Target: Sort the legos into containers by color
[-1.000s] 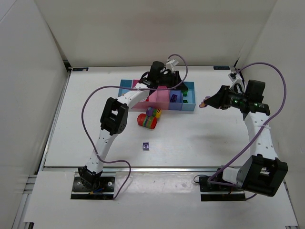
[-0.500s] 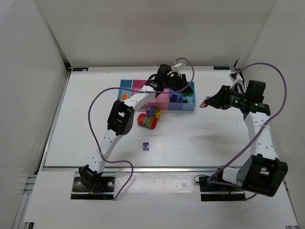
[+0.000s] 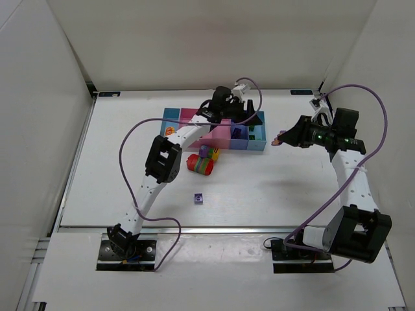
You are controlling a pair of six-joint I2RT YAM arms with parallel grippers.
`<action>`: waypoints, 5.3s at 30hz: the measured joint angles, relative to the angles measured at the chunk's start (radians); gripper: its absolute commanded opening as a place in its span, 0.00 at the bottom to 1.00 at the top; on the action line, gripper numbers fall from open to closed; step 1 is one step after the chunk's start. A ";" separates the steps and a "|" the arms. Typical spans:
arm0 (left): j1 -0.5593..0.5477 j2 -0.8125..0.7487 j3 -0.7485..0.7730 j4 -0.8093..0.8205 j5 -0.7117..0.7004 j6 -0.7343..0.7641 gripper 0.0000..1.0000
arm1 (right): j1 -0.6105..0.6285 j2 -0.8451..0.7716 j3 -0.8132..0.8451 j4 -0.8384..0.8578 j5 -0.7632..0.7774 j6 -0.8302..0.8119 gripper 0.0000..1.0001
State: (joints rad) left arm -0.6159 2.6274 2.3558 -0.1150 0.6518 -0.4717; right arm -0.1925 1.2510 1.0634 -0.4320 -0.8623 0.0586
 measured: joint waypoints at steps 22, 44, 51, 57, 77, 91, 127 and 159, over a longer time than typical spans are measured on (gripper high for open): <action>0.559 -0.825 -0.563 -0.192 0.082 0.080 1.00 | 0.396 0.578 0.298 0.278 0.355 -0.069 0.02; 0.754 -0.951 -0.915 -0.180 0.255 -0.064 0.99 | 0.500 0.500 0.241 0.285 0.414 -0.278 0.58; 0.770 -0.992 -0.960 -0.179 0.278 -0.020 0.99 | 0.558 0.157 0.198 0.064 0.020 -0.610 0.60; 0.778 -1.020 -0.978 -0.216 0.274 0.043 0.99 | 0.814 0.206 0.138 -0.123 -0.064 -0.836 0.64; 0.859 -1.074 -1.067 -0.311 0.214 0.194 0.99 | 1.072 0.456 0.012 0.071 0.359 -0.817 0.82; 0.919 -1.074 -1.073 -0.312 0.220 0.218 0.99 | 1.097 0.514 0.082 0.035 0.331 -0.812 0.75; 1.051 -1.004 -1.073 -0.356 0.285 0.272 0.99 | 1.119 0.695 0.192 0.042 0.336 -0.774 0.26; 0.737 -0.990 -1.036 -0.288 0.162 0.185 0.99 | 0.531 0.637 0.402 0.111 0.497 -0.514 0.17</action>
State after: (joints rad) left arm 0.1215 1.6375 1.3201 -0.4034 0.8139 -0.2867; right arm 0.3386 1.8877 1.4658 -0.3206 -0.3653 -0.4557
